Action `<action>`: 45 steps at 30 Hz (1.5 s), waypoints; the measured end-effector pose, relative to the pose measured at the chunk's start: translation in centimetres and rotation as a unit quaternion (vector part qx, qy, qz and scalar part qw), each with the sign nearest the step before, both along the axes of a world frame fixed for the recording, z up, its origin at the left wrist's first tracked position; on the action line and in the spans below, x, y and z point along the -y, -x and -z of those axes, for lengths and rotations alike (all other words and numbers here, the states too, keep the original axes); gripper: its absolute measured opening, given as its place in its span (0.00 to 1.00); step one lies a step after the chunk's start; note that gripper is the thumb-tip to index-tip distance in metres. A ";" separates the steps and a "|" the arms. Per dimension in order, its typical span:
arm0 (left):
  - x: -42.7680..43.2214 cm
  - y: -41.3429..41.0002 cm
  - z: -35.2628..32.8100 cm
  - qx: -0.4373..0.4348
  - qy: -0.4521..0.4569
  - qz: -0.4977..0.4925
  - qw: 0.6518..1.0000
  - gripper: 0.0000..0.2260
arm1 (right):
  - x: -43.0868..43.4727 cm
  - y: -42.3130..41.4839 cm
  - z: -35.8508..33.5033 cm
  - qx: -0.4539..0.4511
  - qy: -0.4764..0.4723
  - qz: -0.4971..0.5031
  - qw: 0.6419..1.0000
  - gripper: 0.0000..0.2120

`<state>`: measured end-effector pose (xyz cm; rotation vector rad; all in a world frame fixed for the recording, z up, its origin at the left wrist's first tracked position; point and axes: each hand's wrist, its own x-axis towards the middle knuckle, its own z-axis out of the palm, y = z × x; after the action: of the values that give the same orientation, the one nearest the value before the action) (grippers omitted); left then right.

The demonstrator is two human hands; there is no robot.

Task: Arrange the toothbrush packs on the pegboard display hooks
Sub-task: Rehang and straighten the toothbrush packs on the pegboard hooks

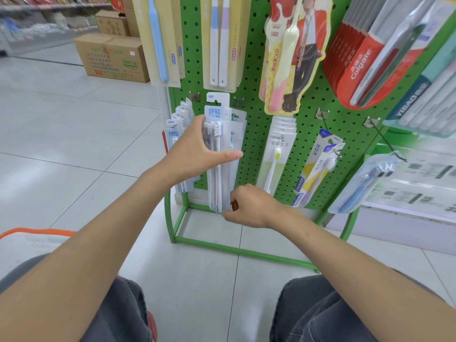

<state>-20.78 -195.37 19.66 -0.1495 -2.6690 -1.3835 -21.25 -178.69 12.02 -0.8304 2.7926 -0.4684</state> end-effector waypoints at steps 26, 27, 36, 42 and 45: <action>1.2 1.0 -0.6 0.071 -0.256 0.005 0.964 0.16 | 0.2 0.3 0.0 0.226 0.231 0.032 0.946 0.12; 1.1 1.0 -0.6 0.073 -0.254 0.003 0.964 0.15 | 0.2 0.3 0.1 0.226 0.226 0.030 0.947 0.12; 0.8 0.7 -0.1 0.125 -0.281 0.020 0.951 0.14 | 0.0 0.9 -0.5 0.198 0.242 0.066 0.948 0.19; -0.3 0.5 0.5 0.189 -0.295 0.044 0.936 0.13 | -1.0 1.6 -2.2 0.098 0.309 0.113 0.939 0.20; -0.4 0.6 0.6 0.208 -0.281 0.051 0.935 0.13 | -1.4 1.9 -2.9 0.057 0.356 0.122 0.925 0.16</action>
<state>-21.36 -195.01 19.02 0.0750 -2.4383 -2.3766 -23.19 -177.34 14.94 -0.5228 2.6138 -1.5768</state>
